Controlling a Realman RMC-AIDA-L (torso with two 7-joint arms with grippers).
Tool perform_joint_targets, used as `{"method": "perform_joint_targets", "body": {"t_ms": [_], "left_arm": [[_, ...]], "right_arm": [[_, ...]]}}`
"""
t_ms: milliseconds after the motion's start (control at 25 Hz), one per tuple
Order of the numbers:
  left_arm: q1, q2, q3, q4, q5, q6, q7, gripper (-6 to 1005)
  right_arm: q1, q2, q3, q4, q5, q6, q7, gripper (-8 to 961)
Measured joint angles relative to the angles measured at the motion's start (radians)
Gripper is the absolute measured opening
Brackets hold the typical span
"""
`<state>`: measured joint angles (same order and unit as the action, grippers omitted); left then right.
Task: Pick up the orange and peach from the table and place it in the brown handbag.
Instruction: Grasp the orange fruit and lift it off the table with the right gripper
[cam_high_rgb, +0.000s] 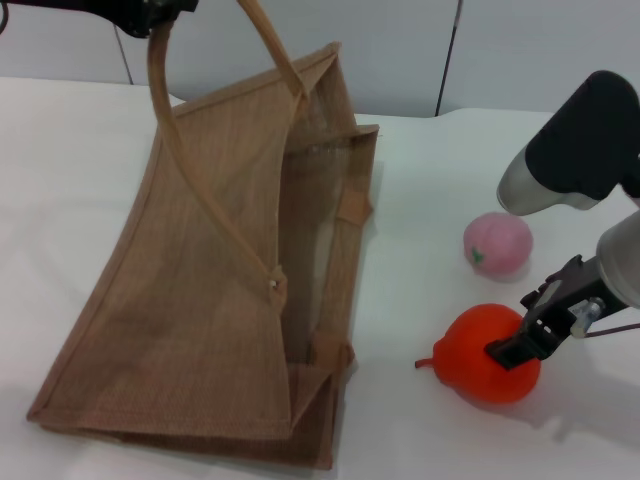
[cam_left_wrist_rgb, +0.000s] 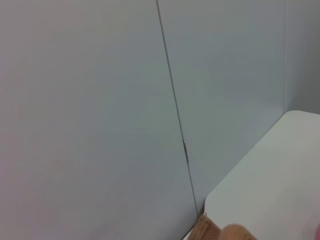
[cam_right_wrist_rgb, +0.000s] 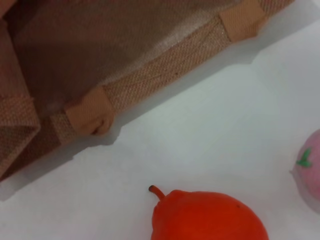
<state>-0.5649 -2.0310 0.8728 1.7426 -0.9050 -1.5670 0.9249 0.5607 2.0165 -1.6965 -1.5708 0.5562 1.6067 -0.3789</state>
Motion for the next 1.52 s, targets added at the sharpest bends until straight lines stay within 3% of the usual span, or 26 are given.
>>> {"method": "perform_joint_targets", "body": {"t_ms": [280,640,1120,1520], "left_arm": [[-0.002,0.000,0.000,-0.005,0.006,0.001,0.000,113],[0.000,0.000,0.000,-0.010,0.009,0.003,0.000,113],[0.000,0.001,0.000,-0.012,0.012,0.005,0.004,113],[0.000,0.002,0.000,-0.012,0.012,0.005,0.004,114]], "right_arm": [[0.033,-0.002,-0.003,0.057,0.124,0.006,-0.024,749],[0.081,-0.005,0.011,0.176,0.118,-0.001,-0.043,749],[0.113,-0.005,0.100,0.138,0.118,0.055,-0.064,750],[0.138,-0.003,0.103,0.168,0.044,0.068,-0.067,751]]}}
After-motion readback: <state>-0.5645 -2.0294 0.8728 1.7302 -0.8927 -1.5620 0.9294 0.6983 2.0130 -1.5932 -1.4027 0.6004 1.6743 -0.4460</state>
